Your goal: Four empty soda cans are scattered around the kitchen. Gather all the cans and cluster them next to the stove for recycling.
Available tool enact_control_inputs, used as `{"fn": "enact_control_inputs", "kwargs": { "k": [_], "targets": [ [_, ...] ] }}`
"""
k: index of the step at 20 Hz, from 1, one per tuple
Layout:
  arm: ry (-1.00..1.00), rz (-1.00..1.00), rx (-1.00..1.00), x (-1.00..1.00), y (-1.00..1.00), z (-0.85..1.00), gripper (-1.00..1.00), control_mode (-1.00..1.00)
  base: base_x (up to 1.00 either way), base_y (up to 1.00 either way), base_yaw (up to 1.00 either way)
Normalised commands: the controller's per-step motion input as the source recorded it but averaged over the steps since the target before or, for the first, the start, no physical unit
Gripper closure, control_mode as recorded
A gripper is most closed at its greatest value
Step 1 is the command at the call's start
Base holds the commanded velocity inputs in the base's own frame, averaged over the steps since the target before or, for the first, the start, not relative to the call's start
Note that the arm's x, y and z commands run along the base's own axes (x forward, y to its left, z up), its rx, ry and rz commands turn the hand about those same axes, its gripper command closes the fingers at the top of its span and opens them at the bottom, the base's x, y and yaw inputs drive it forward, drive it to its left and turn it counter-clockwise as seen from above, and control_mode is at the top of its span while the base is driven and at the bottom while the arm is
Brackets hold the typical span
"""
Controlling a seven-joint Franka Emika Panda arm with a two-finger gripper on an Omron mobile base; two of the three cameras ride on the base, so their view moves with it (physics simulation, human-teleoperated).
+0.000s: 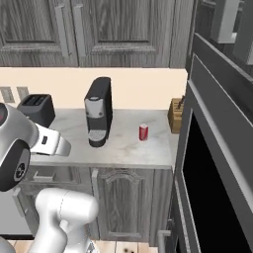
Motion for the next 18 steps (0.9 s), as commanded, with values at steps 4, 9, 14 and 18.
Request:
{"fn": "enact_control_inputs", "kwargs": {
  "k": [4,9,14,18],
  "targets": [
    [0.00,0.00,0.00,0.00,0.00,0.00,-1.00,1.00,0.31,-0.11,0.00],
    [0.00,0.00,0.00,0.00,0.00,0.00,-1.00,1.00,0.36,-0.12,0.00],
    [0.00,0.00,0.00,0.00,0.00,0.00,-1.00,1.00,0.34,-0.15,0.00],
    [0.00,0.00,0.00,0.00,0.00,0.00,-1.00,1.00,0.29,-0.14,0.00]
  ]
}}
